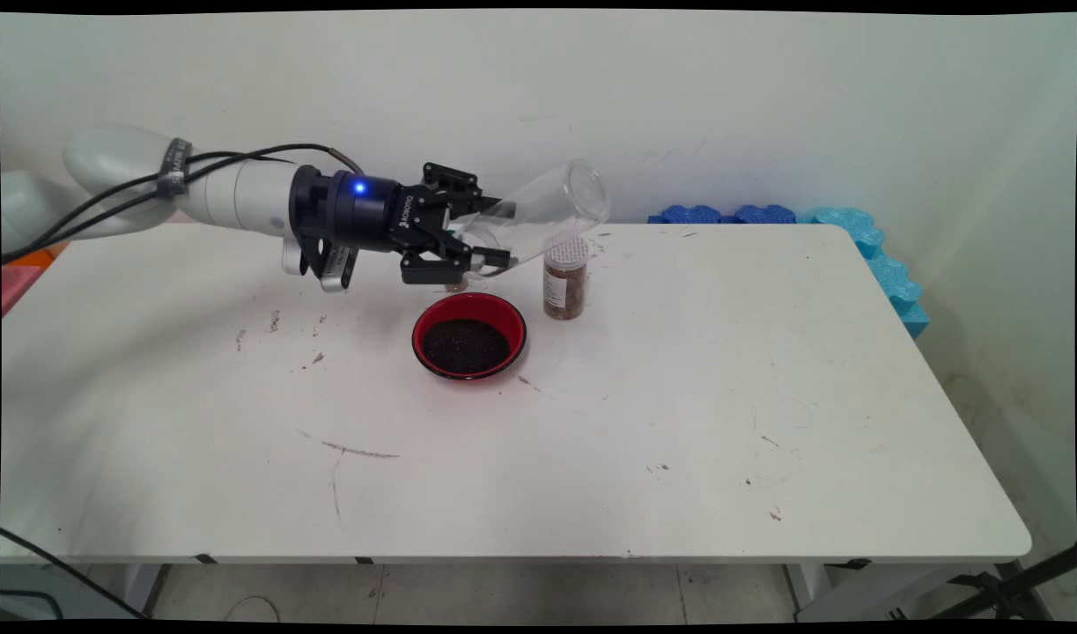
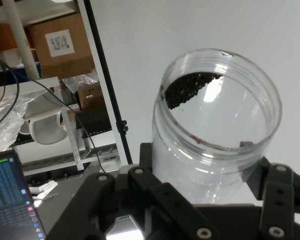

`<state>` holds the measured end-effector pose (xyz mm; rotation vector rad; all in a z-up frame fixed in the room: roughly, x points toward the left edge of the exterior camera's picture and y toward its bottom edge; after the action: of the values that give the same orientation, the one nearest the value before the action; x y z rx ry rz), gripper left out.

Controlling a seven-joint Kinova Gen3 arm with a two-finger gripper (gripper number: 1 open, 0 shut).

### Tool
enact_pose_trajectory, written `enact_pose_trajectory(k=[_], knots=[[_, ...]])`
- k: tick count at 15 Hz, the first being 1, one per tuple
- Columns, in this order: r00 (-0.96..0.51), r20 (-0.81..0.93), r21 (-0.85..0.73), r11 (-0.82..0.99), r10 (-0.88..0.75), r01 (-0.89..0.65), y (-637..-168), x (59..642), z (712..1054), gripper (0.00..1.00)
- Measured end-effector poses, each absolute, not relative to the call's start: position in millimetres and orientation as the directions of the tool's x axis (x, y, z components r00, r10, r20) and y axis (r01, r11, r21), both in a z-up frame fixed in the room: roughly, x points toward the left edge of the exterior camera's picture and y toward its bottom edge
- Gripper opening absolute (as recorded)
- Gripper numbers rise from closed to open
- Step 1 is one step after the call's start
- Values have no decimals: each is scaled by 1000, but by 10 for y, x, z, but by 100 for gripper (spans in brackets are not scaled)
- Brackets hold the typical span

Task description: Pour the black seasoning powder in the red bowl

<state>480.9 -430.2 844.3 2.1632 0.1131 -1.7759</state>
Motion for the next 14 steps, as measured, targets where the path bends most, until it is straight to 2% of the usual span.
enact_pose_trajectory(k=[5, 14], knots=[[238, -952, 254, -933, -195, 255, -4317, 4812, 8436, 0], [330, -809, 541, -836, -487, 93, -4337, 4806, 8489, 0]])
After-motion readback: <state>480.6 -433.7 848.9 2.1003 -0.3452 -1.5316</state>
